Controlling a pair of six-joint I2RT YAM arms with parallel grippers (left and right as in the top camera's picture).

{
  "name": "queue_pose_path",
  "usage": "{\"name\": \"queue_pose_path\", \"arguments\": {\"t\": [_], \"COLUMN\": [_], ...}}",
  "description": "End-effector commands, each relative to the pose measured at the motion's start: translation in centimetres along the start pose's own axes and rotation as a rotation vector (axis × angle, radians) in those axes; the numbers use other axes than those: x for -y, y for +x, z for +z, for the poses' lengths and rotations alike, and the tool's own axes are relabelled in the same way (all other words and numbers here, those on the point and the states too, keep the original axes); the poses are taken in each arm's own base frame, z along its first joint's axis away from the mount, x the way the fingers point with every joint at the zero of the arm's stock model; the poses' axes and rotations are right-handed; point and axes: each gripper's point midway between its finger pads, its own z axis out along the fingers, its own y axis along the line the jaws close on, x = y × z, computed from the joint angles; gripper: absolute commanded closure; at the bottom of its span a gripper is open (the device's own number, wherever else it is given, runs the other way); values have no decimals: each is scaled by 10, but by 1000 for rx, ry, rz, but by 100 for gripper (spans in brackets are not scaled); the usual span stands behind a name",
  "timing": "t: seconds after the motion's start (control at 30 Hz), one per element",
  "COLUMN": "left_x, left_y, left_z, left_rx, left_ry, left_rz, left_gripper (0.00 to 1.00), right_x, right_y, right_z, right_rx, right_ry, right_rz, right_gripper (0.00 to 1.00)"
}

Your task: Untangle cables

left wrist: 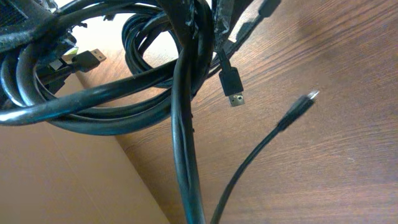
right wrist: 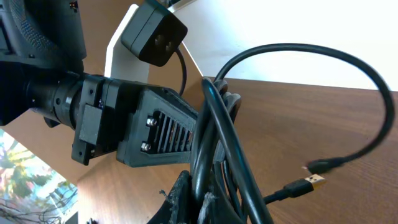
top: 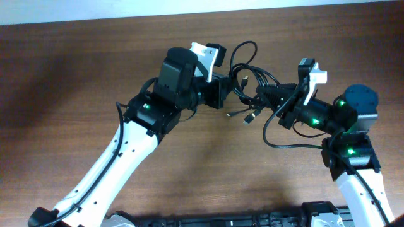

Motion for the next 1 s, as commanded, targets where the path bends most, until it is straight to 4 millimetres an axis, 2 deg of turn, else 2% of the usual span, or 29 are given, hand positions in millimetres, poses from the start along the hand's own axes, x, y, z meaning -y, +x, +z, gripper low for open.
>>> {"name": "queue_pose_path", "arguments": {"t": [0.0, 0.07, 0.1, 0.17, 0.2, 0.23, 0.27, 0.37, 0.43, 0.5, 0.6, 0.73, 0.87, 0.97], "left_x": [5, 5, 5, 4, 3, -1, -4, -17, -26, -33, -44, -44, -37, -25], "left_y": [-13, -13, -14, -14, -14, -16, -17, -22, -26, -29, -34, -34, -31, -35], "left_z": [-9, -9, -9, -9, -9, -10, -10, -11, -13, -15, -19, -19, -16, -14], "left_rx": [44, 44, 44, 46, 48, 57, 66, 106, 141, 174, 240, 282, 271, 245], "left_ry": [1, 1, 0, -5, -9, -26, -43, -110, -154, -191, -234, -197, -157, -92], "left_rz": [6, 6, 6, -11, -30, -68, -101, -217, -289, -354, -535, -859, -996, -1001], "left_gripper": [100, 100, 100, 100, 100, 100, 100, 100, 100, 100, 100, 100, 100, 100], "right_x": [-9, -9, -8, -4, 1, 6, 14, 30, 31, 30, 16, 8, 13, 16], "right_y": [0, 0, -1, -1, 0, 1, 4, 14, 19, 24, 29, 31, 30, 32], "right_z": [-1, -1, -1, -1, -1, -1, -1, -3, -4, -4, -3, -2, -2, -1], "right_rx": [-9, -9, -7, -3, -2, -2, -4, -25, -40, -56, -88, -100, -92, -100], "right_ry": [-42, -41, -35, -17, 11, 39, 80, 167, 174, 167, 85, 42, 66, 67], "right_rz": [-17, -17, -17, -15, -2, 12, 36, 98, 121, 140, 155, 158, 156, 167], "right_gripper": [96, 96, 92, 41, 25, 13, 8, 3, 2, 2, 2, 2, 2, 2]}}
